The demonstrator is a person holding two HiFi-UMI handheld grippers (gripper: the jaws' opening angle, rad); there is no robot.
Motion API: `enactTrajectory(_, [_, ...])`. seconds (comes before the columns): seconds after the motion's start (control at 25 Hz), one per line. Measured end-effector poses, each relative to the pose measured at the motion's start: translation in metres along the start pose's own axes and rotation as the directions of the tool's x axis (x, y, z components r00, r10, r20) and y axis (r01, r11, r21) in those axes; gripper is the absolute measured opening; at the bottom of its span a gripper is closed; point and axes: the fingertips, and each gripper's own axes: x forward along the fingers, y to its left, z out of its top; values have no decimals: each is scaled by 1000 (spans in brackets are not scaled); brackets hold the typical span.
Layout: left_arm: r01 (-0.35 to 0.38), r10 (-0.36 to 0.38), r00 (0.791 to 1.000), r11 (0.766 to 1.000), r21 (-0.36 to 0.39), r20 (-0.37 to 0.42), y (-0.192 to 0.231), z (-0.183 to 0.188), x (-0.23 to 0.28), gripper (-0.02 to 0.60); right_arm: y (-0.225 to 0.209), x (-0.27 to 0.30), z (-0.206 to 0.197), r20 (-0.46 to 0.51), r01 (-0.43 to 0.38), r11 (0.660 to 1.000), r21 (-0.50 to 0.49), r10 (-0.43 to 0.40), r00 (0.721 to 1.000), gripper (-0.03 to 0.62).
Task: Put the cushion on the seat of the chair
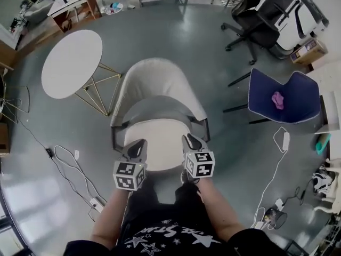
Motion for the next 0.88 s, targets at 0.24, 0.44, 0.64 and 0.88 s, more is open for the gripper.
enactTrajectory(0.24, [-77,77,992,997,-8,98,-48,18,-28,20,9,-49,24,63,-202,979,-35,204,977,3])
enactTrajectory(0.44, [-157,162,975,987,-39,153,-81,14,-52,20,10,-92,23,36,-386,917,-99,391,920,3])
enactTrajectory(0.64, [-252,270,944,961,-111,189,-101,-5,-80,20,1,-120,15,-10,-461,869,-177,467,884,3])
enactTrajectory(0.88, [-327,359,916,928,-180,182,-116,-36,-106,20,-4,-125,-10,-70,-495,846,-196,491,868,3])
